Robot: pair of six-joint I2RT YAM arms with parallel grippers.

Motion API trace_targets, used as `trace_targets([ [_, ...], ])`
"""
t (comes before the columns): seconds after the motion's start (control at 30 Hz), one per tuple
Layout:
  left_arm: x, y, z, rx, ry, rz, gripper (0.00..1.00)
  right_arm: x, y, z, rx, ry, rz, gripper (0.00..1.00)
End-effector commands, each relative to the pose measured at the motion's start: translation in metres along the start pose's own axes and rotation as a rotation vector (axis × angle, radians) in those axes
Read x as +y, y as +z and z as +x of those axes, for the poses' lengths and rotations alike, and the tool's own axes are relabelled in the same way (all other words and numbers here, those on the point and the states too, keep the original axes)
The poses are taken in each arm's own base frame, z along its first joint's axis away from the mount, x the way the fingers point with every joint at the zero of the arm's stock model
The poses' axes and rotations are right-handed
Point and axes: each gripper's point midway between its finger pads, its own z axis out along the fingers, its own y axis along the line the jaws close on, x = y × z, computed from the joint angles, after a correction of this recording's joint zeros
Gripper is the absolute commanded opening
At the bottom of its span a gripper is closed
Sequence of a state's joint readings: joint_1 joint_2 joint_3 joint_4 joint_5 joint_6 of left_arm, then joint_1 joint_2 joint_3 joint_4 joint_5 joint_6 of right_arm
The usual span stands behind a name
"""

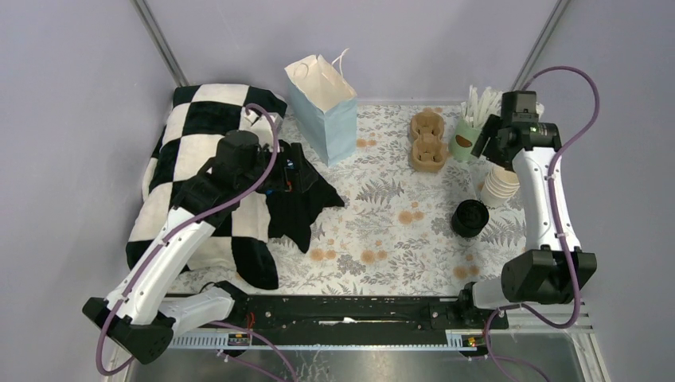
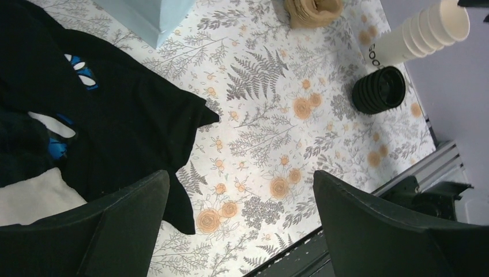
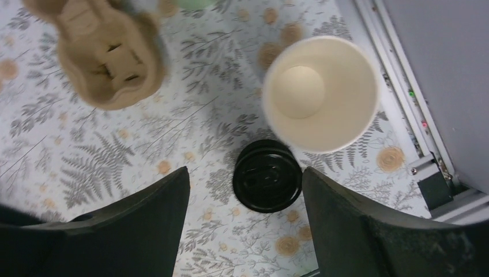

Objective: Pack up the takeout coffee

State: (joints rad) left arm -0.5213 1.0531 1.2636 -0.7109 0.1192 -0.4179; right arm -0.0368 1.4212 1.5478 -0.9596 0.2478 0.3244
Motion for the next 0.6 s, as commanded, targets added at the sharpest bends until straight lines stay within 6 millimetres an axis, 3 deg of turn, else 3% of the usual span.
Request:
trace_targets([
  [0.0,-0.019,-0.003,-0.007,-0.033,0.102,0.07,0.99,-0.027,0.022,-0.004,0.021,-0.007,0.07,0.75],
  [0.2,-0.026,0.0,0.009,0.001,0.172,0.074,0.99,-0.032,0.048,-0.009,0.076,-0.105,0.097,0.6],
  [0.37,-0.031,0.001,0.009,0.004,0.205,0.079,0.99,-0.032,0.063,-0.008,0.096,-0.132,0.106,0.56],
  [0.57,-0.032,0.002,0.006,0.003,0.211,0.071,0.99,-0.031,0.065,-0.014,0.093,-0.141,0.113,0.5],
])
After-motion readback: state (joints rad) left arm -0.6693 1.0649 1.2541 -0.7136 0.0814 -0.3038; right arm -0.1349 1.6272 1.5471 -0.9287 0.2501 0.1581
